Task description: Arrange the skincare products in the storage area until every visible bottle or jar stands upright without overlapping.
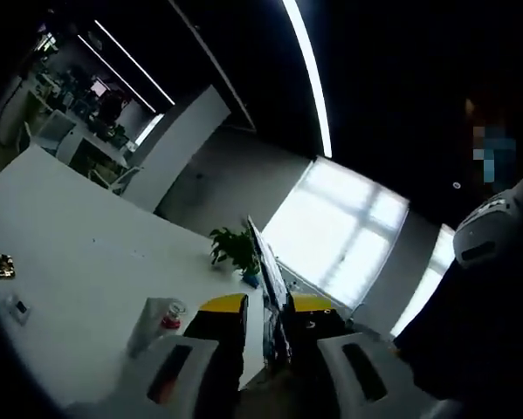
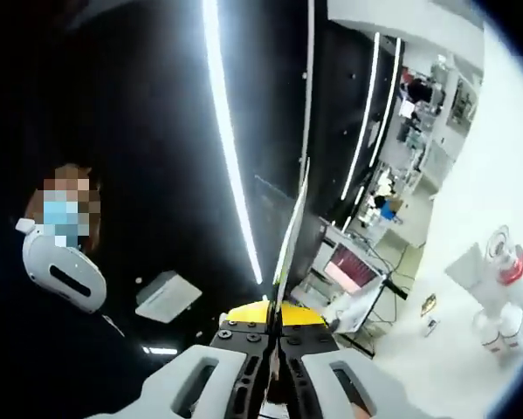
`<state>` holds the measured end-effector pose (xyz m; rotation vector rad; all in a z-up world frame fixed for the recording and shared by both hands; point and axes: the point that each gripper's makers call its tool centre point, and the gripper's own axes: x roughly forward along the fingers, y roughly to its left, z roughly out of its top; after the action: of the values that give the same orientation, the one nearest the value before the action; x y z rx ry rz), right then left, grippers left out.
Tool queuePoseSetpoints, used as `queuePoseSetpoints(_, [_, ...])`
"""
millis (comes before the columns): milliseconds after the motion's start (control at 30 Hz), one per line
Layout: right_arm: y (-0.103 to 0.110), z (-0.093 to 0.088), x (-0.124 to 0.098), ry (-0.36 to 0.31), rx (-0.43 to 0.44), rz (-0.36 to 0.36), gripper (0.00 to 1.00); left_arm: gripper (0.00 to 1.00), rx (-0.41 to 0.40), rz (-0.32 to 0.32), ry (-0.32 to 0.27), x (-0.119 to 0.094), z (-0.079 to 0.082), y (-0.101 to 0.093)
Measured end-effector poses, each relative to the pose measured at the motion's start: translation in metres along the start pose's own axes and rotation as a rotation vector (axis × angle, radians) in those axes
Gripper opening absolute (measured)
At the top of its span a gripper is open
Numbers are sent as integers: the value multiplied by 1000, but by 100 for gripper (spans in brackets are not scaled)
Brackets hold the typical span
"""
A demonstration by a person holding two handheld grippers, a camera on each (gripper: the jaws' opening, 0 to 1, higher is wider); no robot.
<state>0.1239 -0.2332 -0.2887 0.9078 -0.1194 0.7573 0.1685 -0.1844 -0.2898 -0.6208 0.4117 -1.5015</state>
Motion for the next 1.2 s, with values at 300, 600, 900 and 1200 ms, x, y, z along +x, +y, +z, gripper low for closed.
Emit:
queuePoseSetpoints(300, [12,-9,3,110,-93,2,0,14,-45,-47,2,6,-14,-11])
queuePoseSetpoints(600, [5,-16,-2,157,-77,-46,0,4,-60,-32,-29,7,-16,-13])
queuePoseSetpoints(900, [-3,-23,-7,210,-224,-85,7,0,-153,-11,-34,6,-22,-7])
queuePoseSetpoints(1200, [-13,-41,-9,325,-373,-136,64,0,-174,19,-16,7,-32,9])
